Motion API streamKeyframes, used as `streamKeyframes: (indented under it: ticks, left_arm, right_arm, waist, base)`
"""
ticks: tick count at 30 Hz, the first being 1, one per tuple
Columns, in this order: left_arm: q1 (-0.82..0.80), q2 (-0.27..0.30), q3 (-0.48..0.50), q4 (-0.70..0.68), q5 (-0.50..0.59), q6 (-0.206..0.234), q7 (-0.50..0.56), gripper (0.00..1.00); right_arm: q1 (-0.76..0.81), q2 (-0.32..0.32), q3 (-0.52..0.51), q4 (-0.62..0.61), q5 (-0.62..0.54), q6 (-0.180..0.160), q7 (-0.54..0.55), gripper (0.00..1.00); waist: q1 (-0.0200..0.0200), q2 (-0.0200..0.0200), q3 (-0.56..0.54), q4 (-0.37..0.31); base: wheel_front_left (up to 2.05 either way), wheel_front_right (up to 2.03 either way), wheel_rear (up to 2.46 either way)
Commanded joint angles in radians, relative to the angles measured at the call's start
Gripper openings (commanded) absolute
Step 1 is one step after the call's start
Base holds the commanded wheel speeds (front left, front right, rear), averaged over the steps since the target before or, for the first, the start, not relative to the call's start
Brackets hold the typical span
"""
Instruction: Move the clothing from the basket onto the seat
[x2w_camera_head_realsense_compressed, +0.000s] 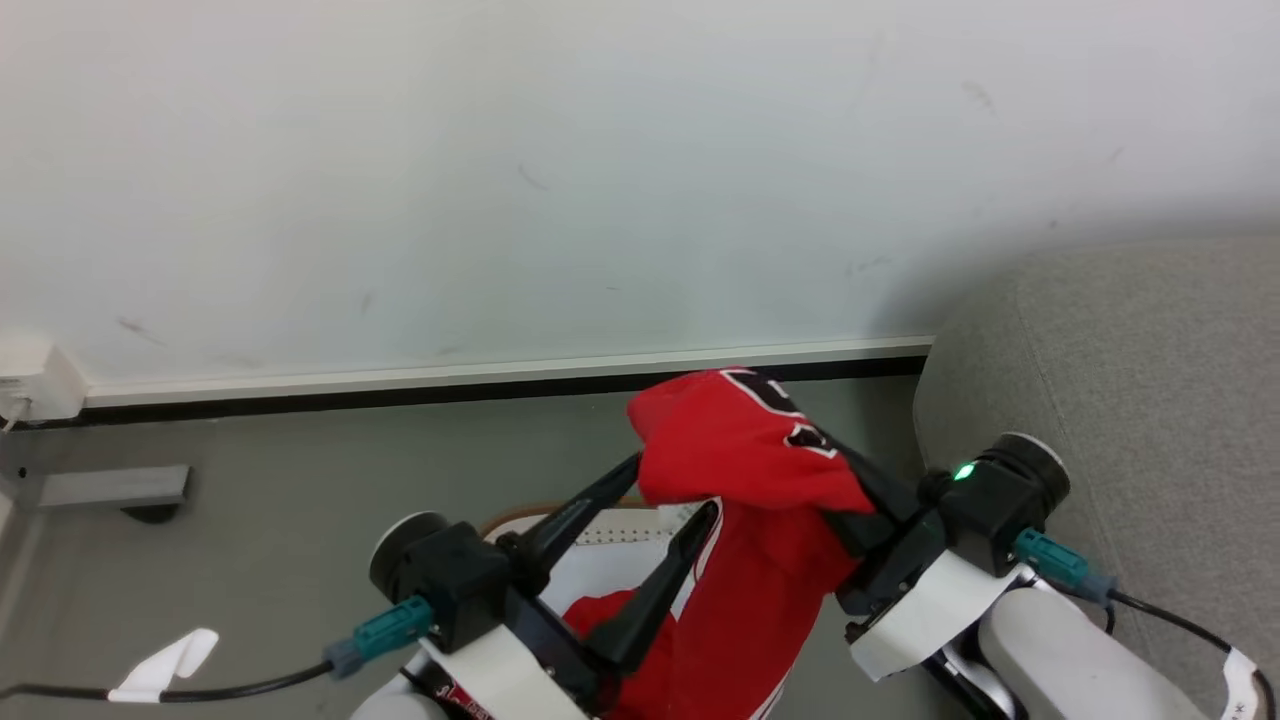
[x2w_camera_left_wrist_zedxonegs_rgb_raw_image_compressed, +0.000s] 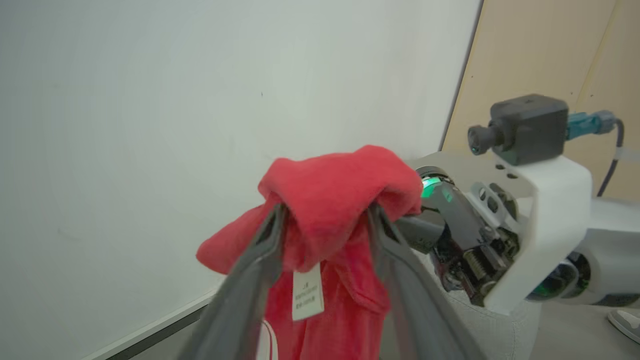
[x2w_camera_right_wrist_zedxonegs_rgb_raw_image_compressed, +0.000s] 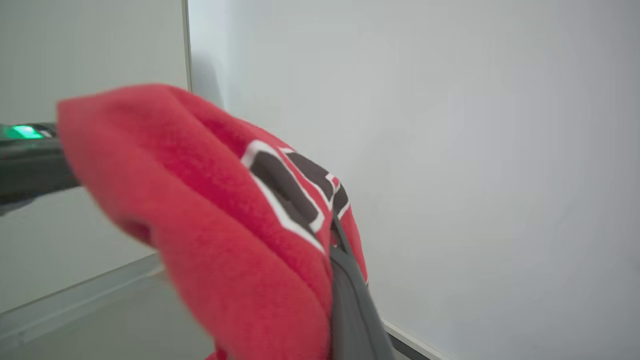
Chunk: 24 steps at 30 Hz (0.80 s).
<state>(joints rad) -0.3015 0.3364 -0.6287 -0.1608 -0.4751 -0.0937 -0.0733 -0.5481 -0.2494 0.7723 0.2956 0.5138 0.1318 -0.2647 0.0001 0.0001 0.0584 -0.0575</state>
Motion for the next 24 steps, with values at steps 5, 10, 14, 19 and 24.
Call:
streamKeyframes:
  ticks: [5,10,14,19,24]
  left_arm:
    - [-0.002,-0.019,0.005,0.047,0.005,0.015,-0.039,1.00]
    - [-0.021,-0.039,-0.011,0.084,0.020,0.016,-0.066,1.00]
    - [-0.038,-0.052,-0.025,0.108,0.033,0.014,-0.083,1.00]
    - [-0.056,-0.059,-0.040,0.134,0.044,0.011,-0.099,1.00]
    - [-0.069,-0.061,-0.047,0.149,0.048,0.007,-0.104,1.00]
  right_arm:
    - [0.018,-0.031,-0.090,-0.035,-0.029,-0.002,0.000,0.00]
    - [0.026,-0.057,-0.170,-0.072,-0.045,-0.002,0.000,0.00]
    - [0.049,-0.069,-0.227,-0.095,-0.052,-0.002,0.000,0.00]
    - [0.080,-0.082,-0.275,-0.113,-0.064,-0.002,0.000,0.00]
    - [0.100,-0.077,-0.306,-0.126,-0.071,-0.002,0.000,0.00]
  waist:
    - [-0.0001,-0.0001,0.029,-0.069]
    - [-0.0001,-0.0001,0.062,-0.139]
    - [-0.0001,-0.0001,0.089,-0.194]
    - [-0.0001,-0.0001,0.113,-0.248]
    - [-0.0001,-0.0001,0.131,-0.276]
  base:
    - [0.00,0.00,0.00]
    - [0.00,0.00,0.00]
    - [0.00,0.00,0.00]
    - [0.00,0.00,0.00]
    - [0.00,0.00,0.00]
